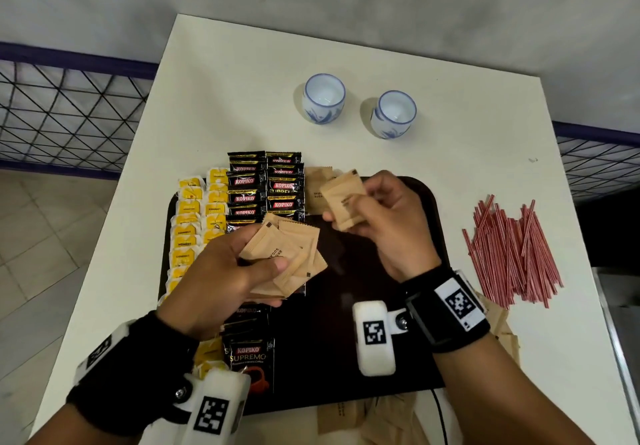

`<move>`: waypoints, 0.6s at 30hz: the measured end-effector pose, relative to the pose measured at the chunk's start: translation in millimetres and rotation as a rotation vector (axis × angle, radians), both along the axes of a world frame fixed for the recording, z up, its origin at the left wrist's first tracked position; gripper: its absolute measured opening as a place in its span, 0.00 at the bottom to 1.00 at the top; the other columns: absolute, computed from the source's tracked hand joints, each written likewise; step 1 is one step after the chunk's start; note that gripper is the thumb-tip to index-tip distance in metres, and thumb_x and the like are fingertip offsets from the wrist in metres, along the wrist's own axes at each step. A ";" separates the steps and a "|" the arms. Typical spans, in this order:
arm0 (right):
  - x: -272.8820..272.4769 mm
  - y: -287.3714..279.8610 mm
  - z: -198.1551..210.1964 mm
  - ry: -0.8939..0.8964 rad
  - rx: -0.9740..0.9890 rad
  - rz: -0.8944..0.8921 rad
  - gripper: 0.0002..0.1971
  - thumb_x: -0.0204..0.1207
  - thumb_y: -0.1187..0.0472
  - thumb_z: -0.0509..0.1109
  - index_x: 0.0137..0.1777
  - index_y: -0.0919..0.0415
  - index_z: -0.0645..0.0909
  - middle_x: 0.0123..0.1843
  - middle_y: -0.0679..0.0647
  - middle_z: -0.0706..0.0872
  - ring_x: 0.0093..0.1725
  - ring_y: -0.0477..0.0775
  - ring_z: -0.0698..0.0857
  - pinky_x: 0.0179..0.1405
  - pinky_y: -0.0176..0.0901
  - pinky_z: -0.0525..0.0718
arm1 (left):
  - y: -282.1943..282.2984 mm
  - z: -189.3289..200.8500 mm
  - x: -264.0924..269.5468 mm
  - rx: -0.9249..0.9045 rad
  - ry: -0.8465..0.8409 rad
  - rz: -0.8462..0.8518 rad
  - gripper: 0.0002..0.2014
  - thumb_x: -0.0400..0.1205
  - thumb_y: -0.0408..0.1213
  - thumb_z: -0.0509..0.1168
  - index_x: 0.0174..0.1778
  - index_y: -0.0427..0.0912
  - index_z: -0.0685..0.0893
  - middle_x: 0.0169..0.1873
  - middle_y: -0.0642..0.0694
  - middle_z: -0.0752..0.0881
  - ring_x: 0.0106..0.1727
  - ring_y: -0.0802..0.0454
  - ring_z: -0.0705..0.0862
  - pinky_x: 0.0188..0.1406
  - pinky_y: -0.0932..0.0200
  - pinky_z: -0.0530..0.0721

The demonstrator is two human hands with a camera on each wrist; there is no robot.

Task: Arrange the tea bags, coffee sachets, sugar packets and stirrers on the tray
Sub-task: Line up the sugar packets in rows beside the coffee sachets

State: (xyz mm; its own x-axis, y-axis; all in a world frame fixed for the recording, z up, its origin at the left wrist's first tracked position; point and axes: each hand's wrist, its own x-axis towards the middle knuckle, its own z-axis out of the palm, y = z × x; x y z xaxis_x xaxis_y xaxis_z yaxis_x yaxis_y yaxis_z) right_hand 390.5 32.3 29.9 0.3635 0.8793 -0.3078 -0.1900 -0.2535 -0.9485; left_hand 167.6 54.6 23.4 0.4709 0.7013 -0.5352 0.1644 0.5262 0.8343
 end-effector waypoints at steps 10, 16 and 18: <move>34.0 4.5 -22.7 -0.448 -0.159 0.123 0.16 0.69 0.73 0.77 0.49 0.53 0.79 0.43 0.55 0.89 0.35 0.44 0.84 0.36 0.35 0.80 | -4.9 -6.2 -16.6 -0.022 -0.019 0.082 0.18 0.78 0.27 0.70 0.63 0.44 0.86 0.51 0.40 0.93 0.48 0.38 0.93 0.34 0.48 0.91; 35.8 25.5 -28.2 -0.454 -0.164 0.181 0.07 0.72 0.73 0.77 0.43 0.62 0.86 0.38 0.59 0.89 0.29 0.41 0.83 0.32 0.32 0.82 | -6.4 -6.4 -19.8 -0.027 -0.021 0.085 0.19 0.75 0.30 0.72 0.63 0.44 0.86 0.51 0.40 0.93 0.48 0.37 0.93 0.35 0.47 0.91; 35.8 31.7 -31.2 -0.468 -0.179 0.235 0.05 0.76 0.74 0.74 0.46 0.65 0.88 0.36 0.53 0.88 0.26 0.35 0.82 0.31 0.27 0.80 | -6.7 -6.2 -20.2 -0.020 -0.013 0.082 0.19 0.76 0.30 0.72 0.63 0.45 0.87 0.51 0.41 0.93 0.48 0.38 0.93 0.36 0.46 0.92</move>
